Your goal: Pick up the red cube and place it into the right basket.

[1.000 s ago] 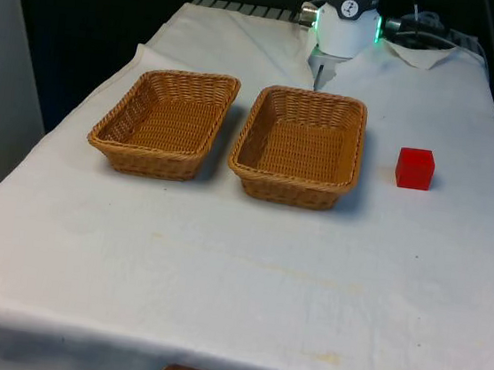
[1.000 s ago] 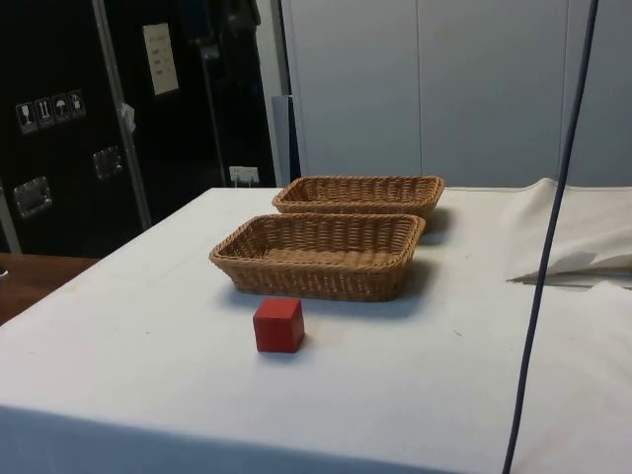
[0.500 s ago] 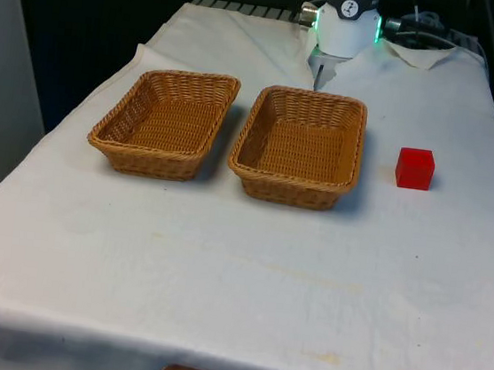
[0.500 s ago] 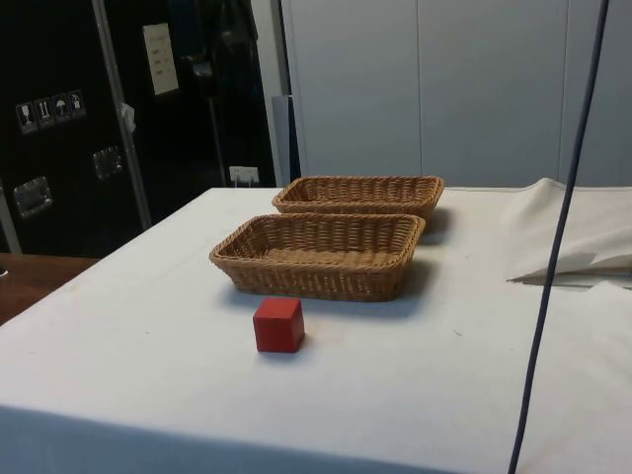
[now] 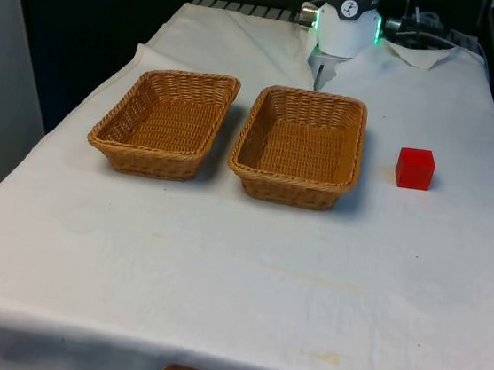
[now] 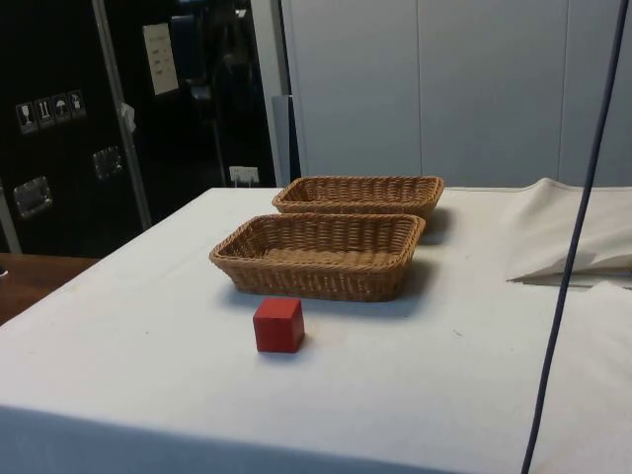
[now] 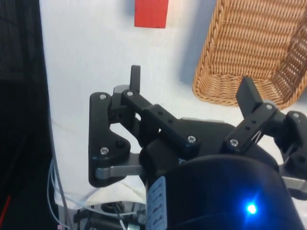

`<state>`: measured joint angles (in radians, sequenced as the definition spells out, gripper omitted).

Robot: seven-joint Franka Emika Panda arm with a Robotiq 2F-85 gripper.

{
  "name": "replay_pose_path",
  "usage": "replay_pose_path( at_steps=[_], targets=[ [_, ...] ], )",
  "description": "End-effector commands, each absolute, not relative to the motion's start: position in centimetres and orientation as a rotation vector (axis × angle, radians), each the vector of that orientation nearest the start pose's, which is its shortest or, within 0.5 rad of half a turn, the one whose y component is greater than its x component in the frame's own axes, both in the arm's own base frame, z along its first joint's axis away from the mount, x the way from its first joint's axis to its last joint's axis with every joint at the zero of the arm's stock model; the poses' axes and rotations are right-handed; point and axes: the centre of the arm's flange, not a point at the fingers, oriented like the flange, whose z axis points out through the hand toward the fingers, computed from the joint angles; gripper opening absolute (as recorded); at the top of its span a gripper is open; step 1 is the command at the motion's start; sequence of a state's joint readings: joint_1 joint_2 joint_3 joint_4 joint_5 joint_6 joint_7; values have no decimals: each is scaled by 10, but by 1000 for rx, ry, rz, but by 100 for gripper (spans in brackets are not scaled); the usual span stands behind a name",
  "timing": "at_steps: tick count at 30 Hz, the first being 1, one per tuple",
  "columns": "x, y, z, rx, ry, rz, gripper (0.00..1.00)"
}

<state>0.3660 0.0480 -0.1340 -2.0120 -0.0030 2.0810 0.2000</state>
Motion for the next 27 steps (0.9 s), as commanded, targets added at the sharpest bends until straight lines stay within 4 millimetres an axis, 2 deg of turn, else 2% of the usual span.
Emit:
replay_pose_path(
  at_steps=[1,7,8,14,17,20,27],
  targets=[
    [551,132,430,-3137,-51,-47,100],
    [551,135,410,-3144,-68,-34,100],
    [551,134,413,-3148,-65,-25,100],
    [552,137,386,-3153,-81,1,100],
    [553,136,384,-3159,-80,13,100],
    [554,141,372,-3155,-92,21,100],
    [555,146,359,-3165,-107,43,100]
  ],
)
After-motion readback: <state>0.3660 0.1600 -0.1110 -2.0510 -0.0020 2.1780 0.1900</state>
